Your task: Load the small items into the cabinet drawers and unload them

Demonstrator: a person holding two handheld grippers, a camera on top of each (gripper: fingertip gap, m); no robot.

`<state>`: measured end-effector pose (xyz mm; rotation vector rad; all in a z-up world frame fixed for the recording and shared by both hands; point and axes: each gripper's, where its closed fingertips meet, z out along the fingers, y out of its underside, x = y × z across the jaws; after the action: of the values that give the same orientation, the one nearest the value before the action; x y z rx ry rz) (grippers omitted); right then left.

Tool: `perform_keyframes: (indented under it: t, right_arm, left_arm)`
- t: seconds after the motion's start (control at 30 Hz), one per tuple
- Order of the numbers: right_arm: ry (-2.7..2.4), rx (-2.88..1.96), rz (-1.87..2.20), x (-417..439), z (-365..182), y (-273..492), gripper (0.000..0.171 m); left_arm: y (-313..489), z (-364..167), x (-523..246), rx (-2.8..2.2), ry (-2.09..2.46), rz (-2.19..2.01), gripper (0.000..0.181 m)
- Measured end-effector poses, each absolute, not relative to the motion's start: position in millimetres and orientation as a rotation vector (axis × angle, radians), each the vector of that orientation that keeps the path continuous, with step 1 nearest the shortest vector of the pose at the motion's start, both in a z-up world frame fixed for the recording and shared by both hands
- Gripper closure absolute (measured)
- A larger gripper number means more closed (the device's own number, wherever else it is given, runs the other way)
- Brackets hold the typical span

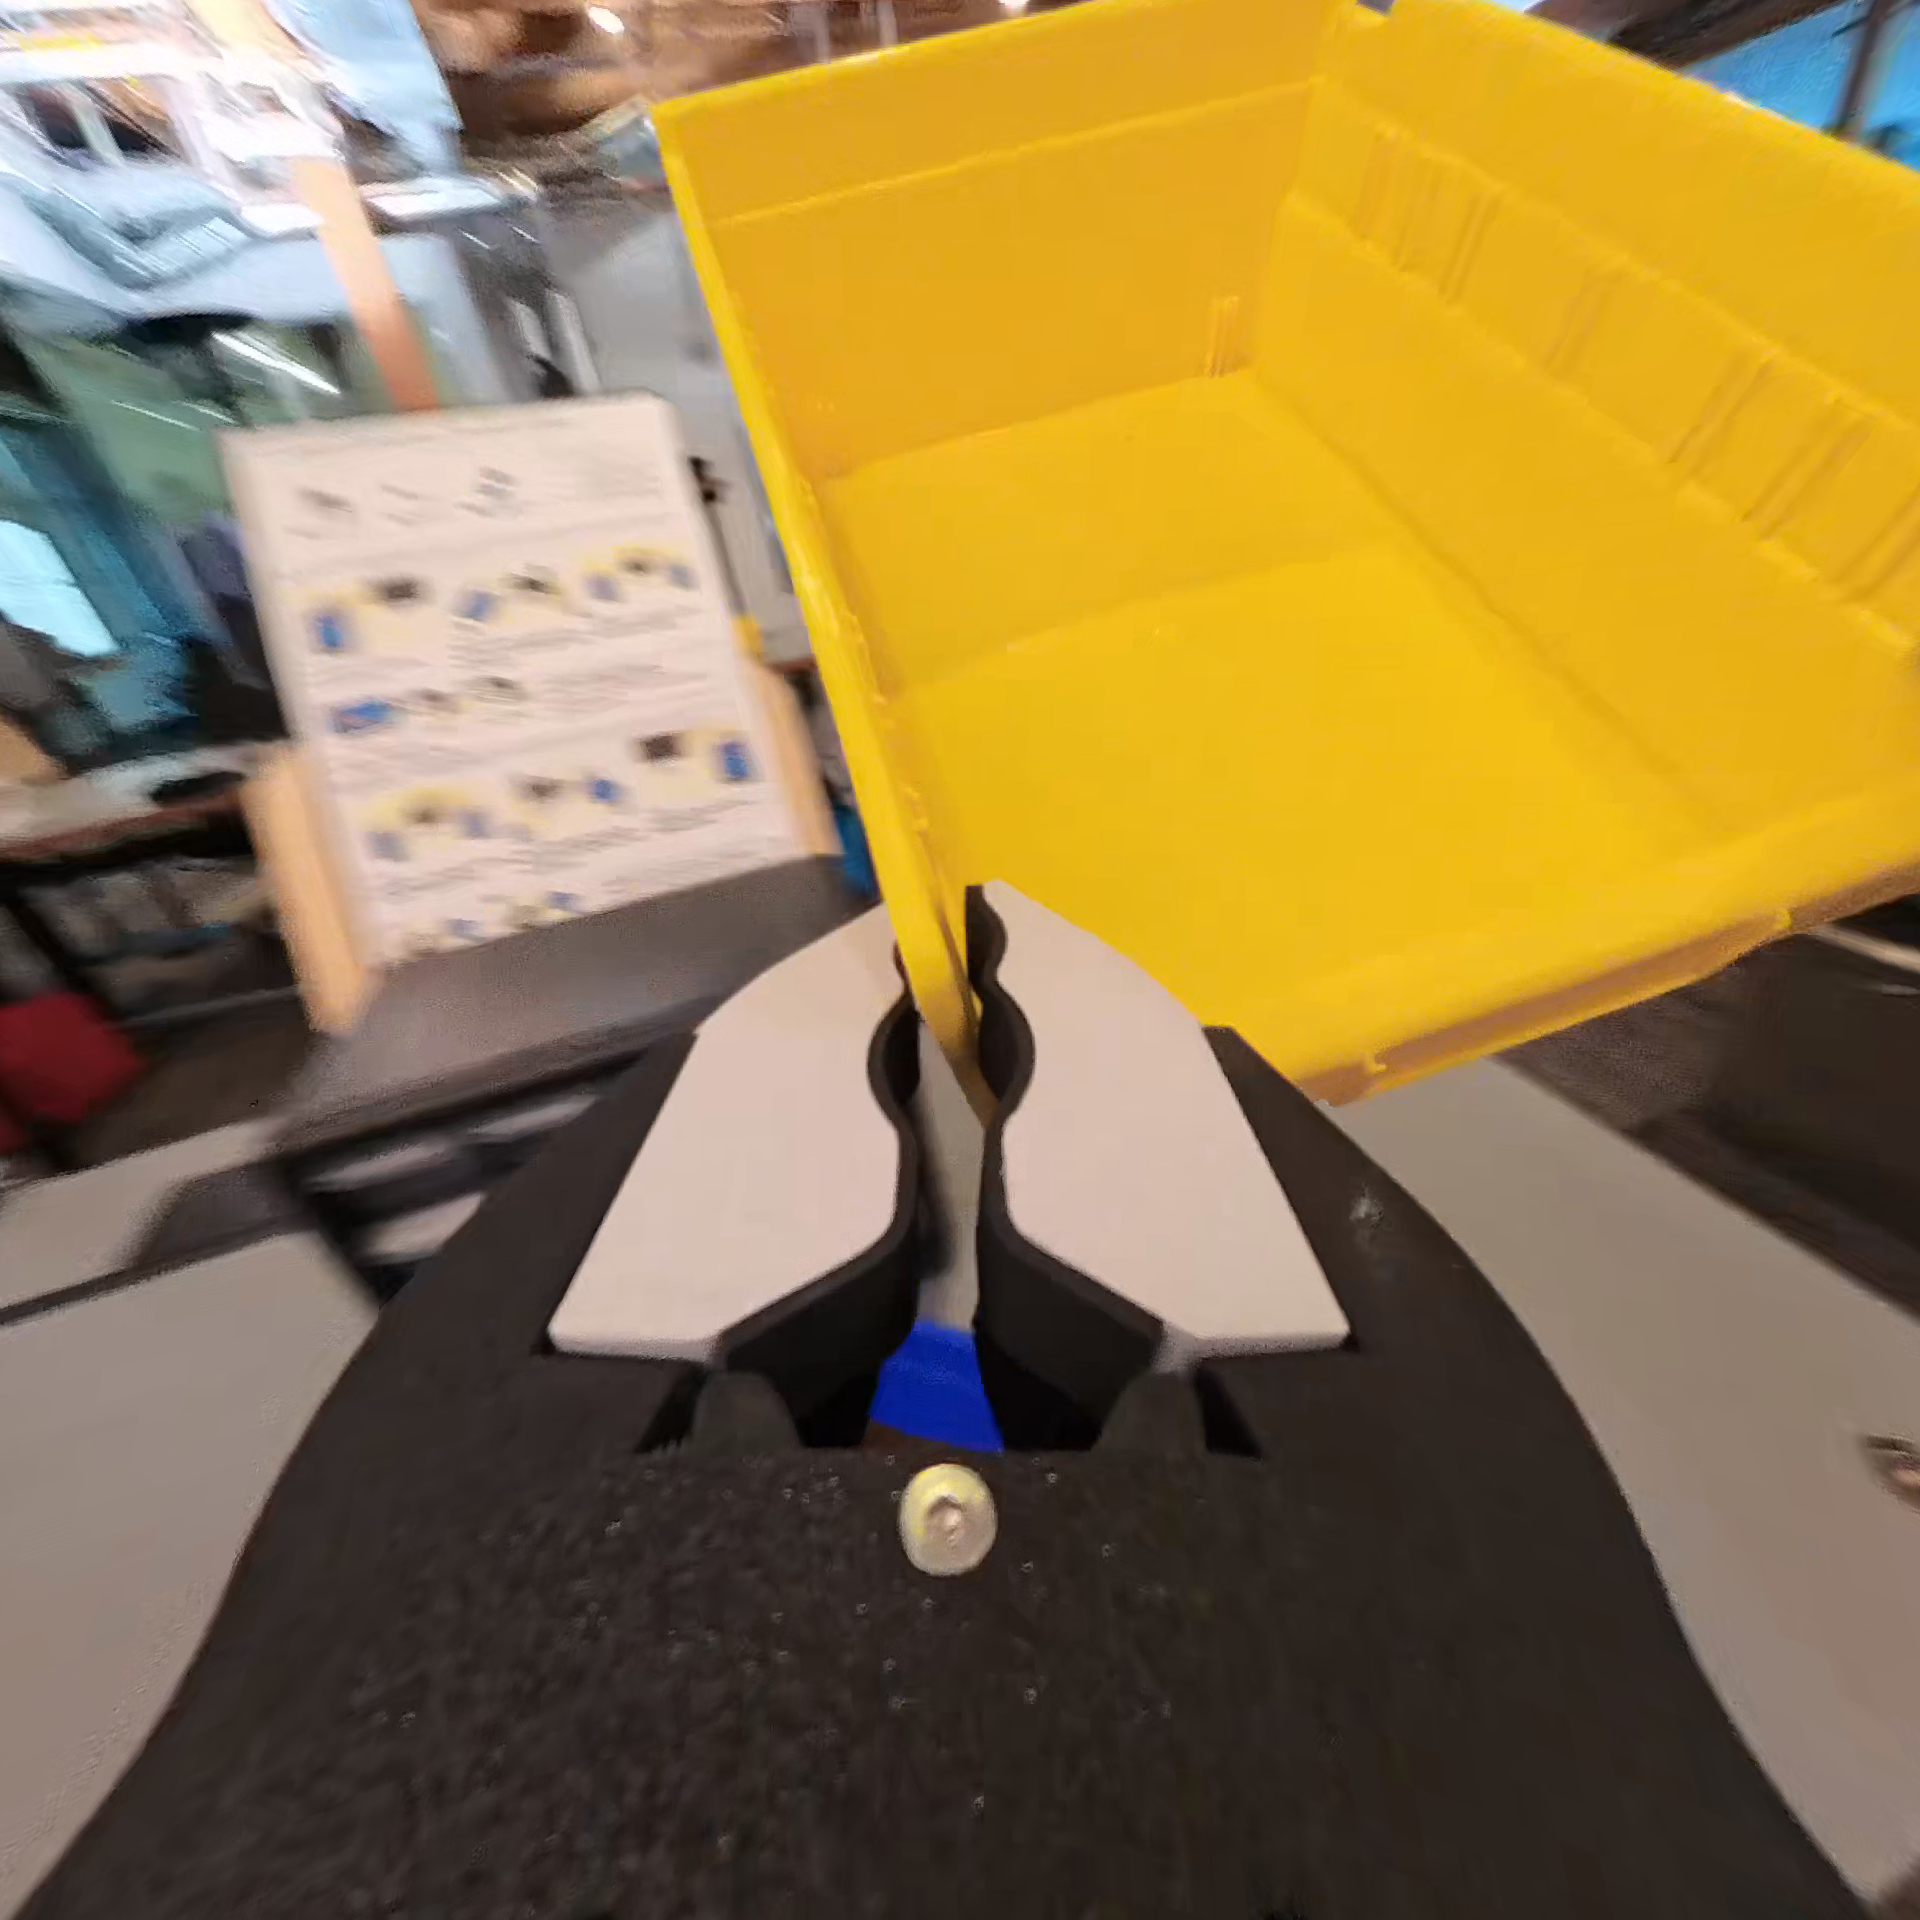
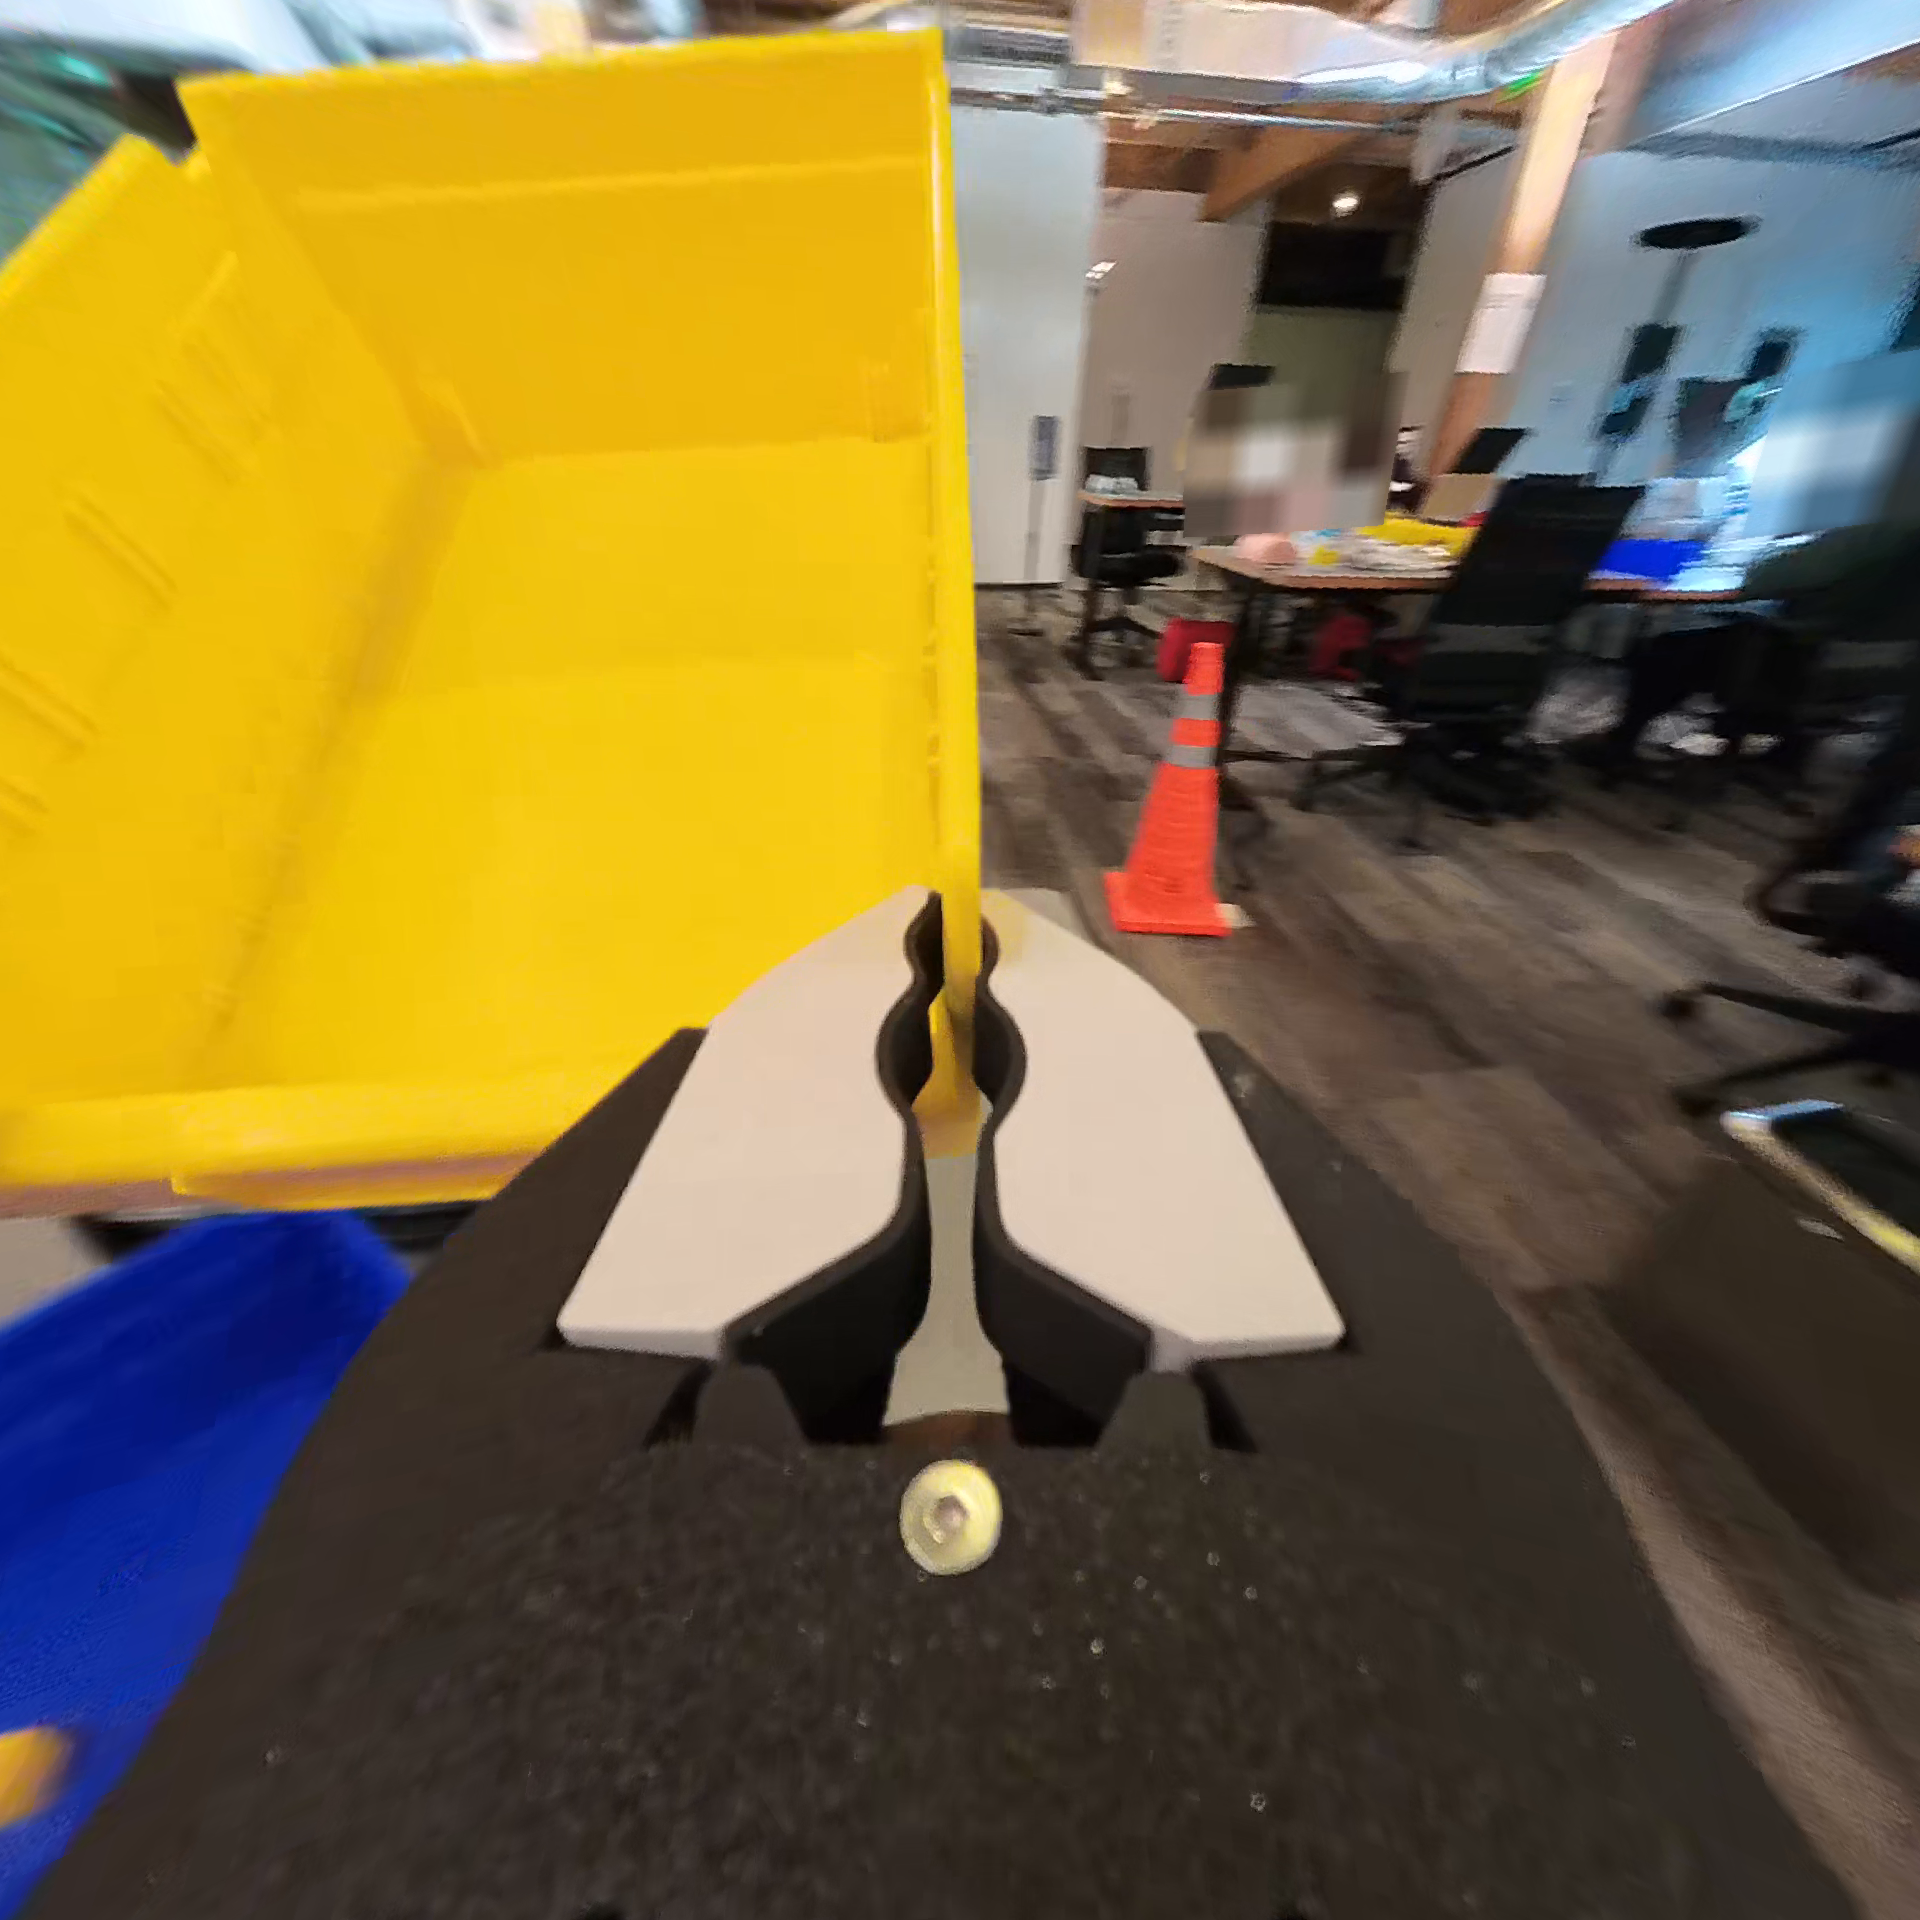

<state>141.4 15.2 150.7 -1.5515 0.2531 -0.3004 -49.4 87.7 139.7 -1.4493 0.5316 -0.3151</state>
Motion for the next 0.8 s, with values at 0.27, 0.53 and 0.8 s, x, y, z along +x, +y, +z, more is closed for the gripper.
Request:
perform_keyframes:
  t: [0.27,0.53,0.8]
  right_arm:
    - [0.367,-1.845,-0.382,281.3,14.2,28.5,0.168]
    - [0.341,-2.042,-0.155,266.1,-113.5,87.6,0.169]
    - [0.314,-2.061,-0.152,264.2,-136.0,96.4,0.169]
  left_arm:
    - [98.7,-7.3,101.0,-1.768,0.439,-0.488,0.177]
    - [140.6,-101.5,80.2,-1.973,0.467,-0.336,0.175]
    - [136.5,-129.1,91.8,-2.037,0.616,-0.159,0.118]
